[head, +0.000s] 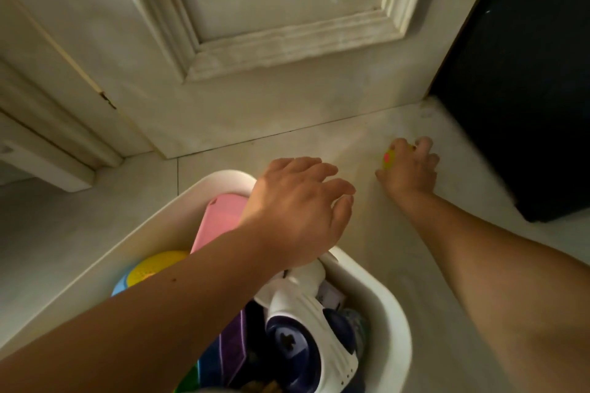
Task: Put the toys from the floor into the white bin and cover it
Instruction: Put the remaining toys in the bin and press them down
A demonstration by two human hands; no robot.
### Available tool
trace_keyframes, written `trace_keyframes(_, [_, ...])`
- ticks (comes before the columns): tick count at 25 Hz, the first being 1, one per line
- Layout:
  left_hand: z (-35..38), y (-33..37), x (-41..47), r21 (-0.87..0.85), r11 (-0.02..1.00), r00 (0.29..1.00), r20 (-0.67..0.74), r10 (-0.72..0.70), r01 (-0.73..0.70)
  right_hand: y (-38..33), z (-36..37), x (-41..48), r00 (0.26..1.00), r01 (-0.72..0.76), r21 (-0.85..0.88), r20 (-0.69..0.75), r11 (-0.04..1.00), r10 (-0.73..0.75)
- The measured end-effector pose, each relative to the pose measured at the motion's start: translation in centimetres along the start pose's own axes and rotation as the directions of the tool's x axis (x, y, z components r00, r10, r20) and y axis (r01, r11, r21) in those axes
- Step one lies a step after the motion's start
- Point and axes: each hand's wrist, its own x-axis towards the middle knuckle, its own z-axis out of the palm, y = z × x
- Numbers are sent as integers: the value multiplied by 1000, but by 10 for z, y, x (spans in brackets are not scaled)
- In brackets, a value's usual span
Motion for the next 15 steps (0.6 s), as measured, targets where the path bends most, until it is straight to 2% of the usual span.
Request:
trace_keyframes(3, [1,2,-2,3,1000,1000,10,8,-8,9,-3,-18,999,10,122,41,993,-15])
trace_keyframes(4, [0,2,-2,-2,1000,1000,16,14,-14,11,-10,-30,999,-29,208,36,978,22])
trace_keyframes(6, [-2,1,-1,-3,1000,999,35,31,-31,16,-31,-65,996,-89,419,49,904,76])
trace_keyframes(9, [-11,3,-6,-21,999,998,51,32,-31,16,-76,-124,998,-55,614,48,788,33])
trace_keyframes(11, [-19,8,-18,-238,971,999,-13,-32,28,9,-109,-151,997,-61,627,3,776,76])
trace_keyframes(13, [-33,17,-39,-436,899,992,-86,-93,46,-4,-142,-176,992,-43,637,-62,770,106])
trace_keyframes(15, [-55,24,-76,-462,887,990,-114,-82,20,-19,-178,-209,988,47,631,-142,774,56])
